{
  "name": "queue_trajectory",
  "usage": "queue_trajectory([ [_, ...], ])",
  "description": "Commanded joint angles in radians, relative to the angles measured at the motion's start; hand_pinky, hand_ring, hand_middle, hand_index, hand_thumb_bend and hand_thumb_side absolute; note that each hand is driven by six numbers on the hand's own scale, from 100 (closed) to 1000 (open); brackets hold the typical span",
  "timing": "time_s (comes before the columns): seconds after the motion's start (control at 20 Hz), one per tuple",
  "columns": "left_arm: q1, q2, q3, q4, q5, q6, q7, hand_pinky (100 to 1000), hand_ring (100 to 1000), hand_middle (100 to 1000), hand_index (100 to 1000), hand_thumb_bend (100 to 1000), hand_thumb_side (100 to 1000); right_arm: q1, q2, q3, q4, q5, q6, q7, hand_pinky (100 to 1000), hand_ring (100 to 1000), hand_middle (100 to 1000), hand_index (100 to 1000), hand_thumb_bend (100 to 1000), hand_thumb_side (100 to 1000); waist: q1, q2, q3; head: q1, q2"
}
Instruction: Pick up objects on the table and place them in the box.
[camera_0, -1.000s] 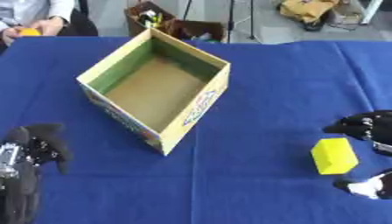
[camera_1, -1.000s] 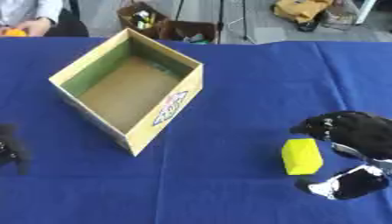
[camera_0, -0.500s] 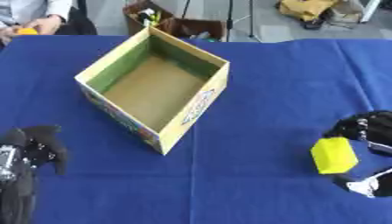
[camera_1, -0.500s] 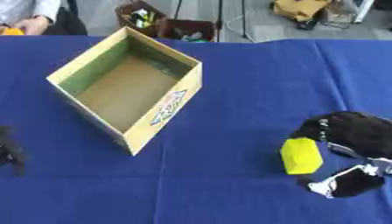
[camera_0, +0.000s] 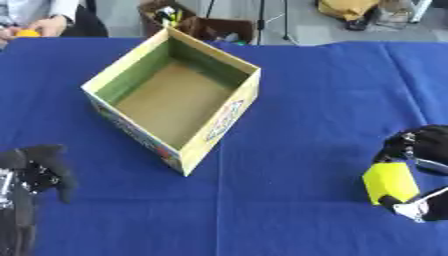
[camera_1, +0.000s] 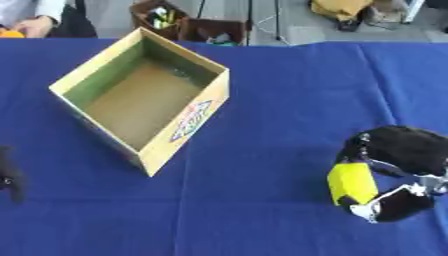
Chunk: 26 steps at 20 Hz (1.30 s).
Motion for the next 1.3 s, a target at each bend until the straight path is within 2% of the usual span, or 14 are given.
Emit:
queue_trajectory([
  [0.05, -0.003, 0.007, -0.006, -0.019, -0.004, -0.003, -0.002, 232, 394, 400, 656, 100, 1000, -0.011, -0.04, -0.011, -0.015, -0.015, 0.017, -0.006, 705, 743, 596, 756, 249, 584, -0.002, -0.016, 0.001, -0.005, -0.014],
  [0.35, -0.003, 0.007, -0.006, -0.019, -0.007, -0.003, -0.003, 232, 395, 400, 656, 100, 1000, -0.014, -0.045, -0.009, -0.015, -0.015, 0.027, 0.006, 705, 745, 604, 765, 246, 561, -0.003, -0.013, 0.002, -0.011, -0.013],
  [0.4, -0.003, 0.007, -0.006, -0.019, -0.007, -0.003, -0.003, 232, 395, 400, 656, 100, 1000, -0.013, -0.045, -0.008, -0.015, -0.015, 0.028, 0.008, 713, 761, 640, 810, 254, 542, -0.003, -0.012, 0.003, -0.011, -0.013],
  [0.55, -0.002, 0.006, -0.006, -0.019, -0.01, -0.004, -0.005, 232, 395, 400, 656, 100, 1000, -0.004, -0.045, -0.004, -0.015, -0.013, 0.035, 0.037, 715, 765, 650, 825, 263, 546, -0.002, -0.006, 0.003, -0.013, -0.014],
  [0.65, -0.003, 0.005, -0.006, -0.019, -0.011, -0.004, -0.006, 232, 395, 400, 656, 100, 1000, -0.002, -0.046, -0.005, -0.015, -0.014, 0.043, 0.063, 720, 777, 674, 892, 274, 561, -0.002, -0.005, 0.001, -0.014, -0.016],
  [0.95, -0.002, 0.005, -0.007, -0.019, -0.012, -0.004, -0.008, 232, 396, 400, 656, 100, 1000, -0.009, -0.043, -0.02, -0.015, -0.027, 0.067, 0.117, 731, 790, 698, 952, 284, 575, -0.002, -0.003, 0.001, -0.018, -0.019],
  [1.3, 0.0, 0.005, -0.008, -0.019, -0.013, -0.003, -0.013, 233, 396, 400, 657, 100, 1000, -0.017, -0.048, -0.036, -0.015, -0.011, 0.096, 0.132, 734, 797, 705, 937, 275, 544, -0.001, -0.004, 0.0, -0.025, -0.024],
])
